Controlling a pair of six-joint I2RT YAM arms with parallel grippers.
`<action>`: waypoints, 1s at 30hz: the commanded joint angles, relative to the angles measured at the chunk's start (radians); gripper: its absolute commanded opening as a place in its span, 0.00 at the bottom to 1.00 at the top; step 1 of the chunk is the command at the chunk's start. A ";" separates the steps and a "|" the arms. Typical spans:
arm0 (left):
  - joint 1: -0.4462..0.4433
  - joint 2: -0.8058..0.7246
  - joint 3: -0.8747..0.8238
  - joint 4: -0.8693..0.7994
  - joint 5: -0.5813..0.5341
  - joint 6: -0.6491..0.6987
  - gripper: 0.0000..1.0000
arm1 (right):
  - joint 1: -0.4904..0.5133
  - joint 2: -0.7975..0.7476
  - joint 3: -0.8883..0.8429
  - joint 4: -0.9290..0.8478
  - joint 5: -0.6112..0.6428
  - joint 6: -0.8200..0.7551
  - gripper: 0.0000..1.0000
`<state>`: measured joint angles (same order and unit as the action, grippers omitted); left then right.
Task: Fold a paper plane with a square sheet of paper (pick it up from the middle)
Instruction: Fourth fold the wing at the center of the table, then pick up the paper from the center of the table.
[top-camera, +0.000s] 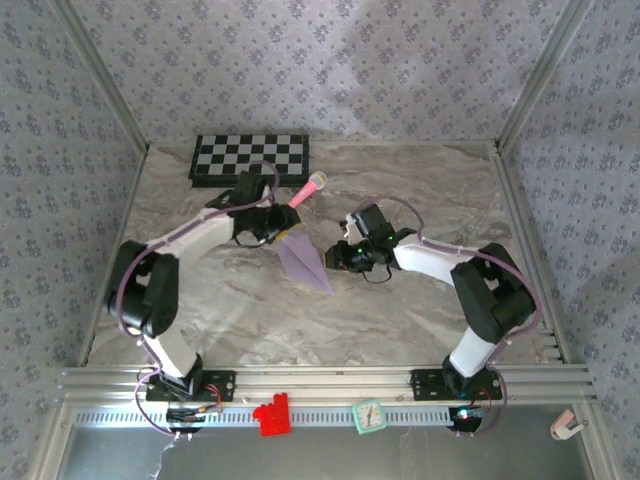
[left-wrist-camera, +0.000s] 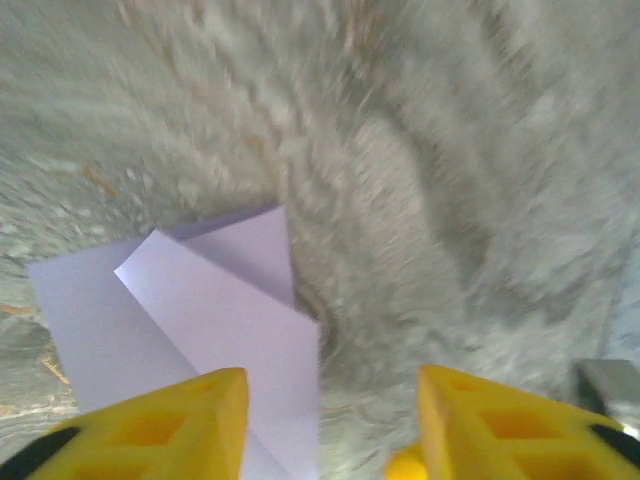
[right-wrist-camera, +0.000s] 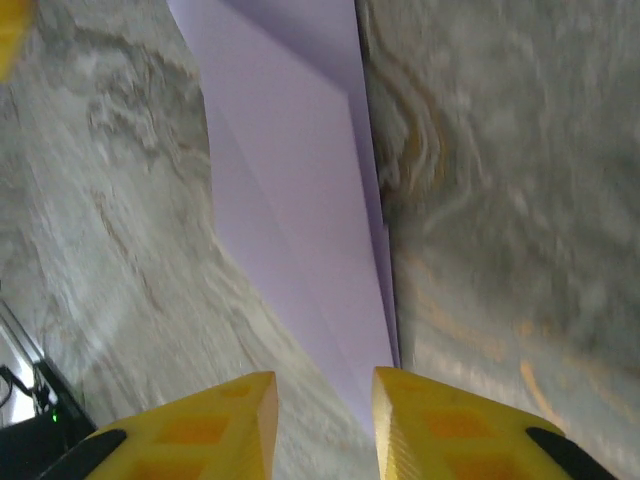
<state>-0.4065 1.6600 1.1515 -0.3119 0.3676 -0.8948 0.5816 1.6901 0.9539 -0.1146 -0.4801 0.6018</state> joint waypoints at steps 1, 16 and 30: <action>0.062 -0.068 -0.068 0.012 -0.015 -0.029 0.56 | -0.012 0.068 0.077 0.046 -0.022 -0.007 0.36; 0.143 -0.119 -0.280 0.199 0.146 -0.131 0.66 | -0.024 0.291 0.230 -0.008 -0.124 -0.082 0.38; 0.133 -0.084 -0.337 0.301 0.221 -0.166 0.65 | -0.019 0.244 0.172 0.099 -0.206 -0.062 0.18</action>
<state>-0.2703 1.5650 0.8234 -0.0505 0.5545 -1.0496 0.5606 1.9675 1.1488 -0.0536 -0.6441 0.5350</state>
